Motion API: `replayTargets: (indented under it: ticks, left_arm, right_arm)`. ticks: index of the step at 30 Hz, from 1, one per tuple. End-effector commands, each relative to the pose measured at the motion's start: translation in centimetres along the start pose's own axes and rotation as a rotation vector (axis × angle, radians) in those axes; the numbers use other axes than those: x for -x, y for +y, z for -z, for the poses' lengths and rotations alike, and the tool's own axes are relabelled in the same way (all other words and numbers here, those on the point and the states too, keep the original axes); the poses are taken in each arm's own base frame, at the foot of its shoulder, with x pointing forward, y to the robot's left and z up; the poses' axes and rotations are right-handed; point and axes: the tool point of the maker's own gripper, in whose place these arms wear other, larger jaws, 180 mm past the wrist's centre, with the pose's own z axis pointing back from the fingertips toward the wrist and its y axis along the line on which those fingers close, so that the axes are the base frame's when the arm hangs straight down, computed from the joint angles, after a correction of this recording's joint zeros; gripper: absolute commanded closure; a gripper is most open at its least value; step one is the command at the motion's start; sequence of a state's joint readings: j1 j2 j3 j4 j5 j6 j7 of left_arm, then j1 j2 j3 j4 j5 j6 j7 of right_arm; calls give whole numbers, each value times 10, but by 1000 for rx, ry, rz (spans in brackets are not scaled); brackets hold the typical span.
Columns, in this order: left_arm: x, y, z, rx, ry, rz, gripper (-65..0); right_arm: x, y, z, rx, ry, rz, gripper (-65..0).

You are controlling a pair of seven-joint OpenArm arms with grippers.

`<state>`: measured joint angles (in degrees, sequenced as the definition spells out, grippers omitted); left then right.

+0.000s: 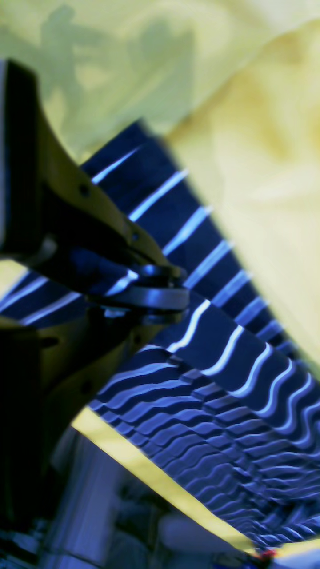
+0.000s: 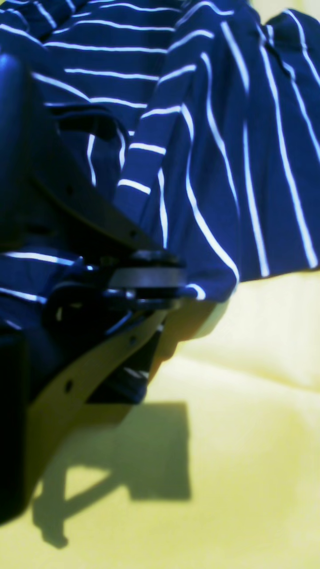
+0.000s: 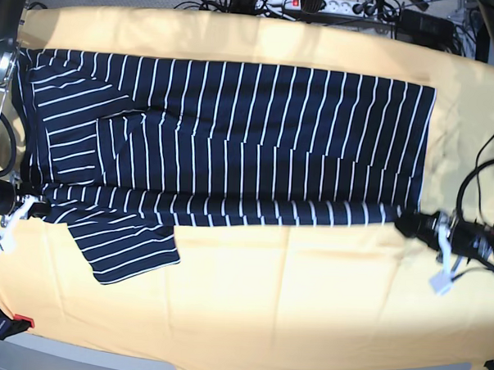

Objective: Fold the T-shirt properly
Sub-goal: 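Fold the held hem edge over the shirt body with both grippers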

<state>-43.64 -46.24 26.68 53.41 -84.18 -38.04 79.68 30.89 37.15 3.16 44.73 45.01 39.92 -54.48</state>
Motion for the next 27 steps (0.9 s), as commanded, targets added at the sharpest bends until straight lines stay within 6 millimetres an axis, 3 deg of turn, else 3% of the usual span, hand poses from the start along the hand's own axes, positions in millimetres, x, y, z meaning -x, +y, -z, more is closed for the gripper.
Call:
replayTargets:
  ticks: [1,10,19,27]
  left_arm:
    - [-6,-2,-20,-31,-15,40,0]
    - [37,-35,-32,-53,128,219,0]
    - [94,-39,-4,20,234,129,0]
    - [127,-45,8,61,292,80,0]
  right_arm:
    - [-26,-9,-17,25,-67,-17,0]
    - [-25,-9,-17,24,-66,-17,0]
    - [-20,-9,-17,25,-38,-16,0]
    - [-20,-9,-17,25,-35,-17,0]
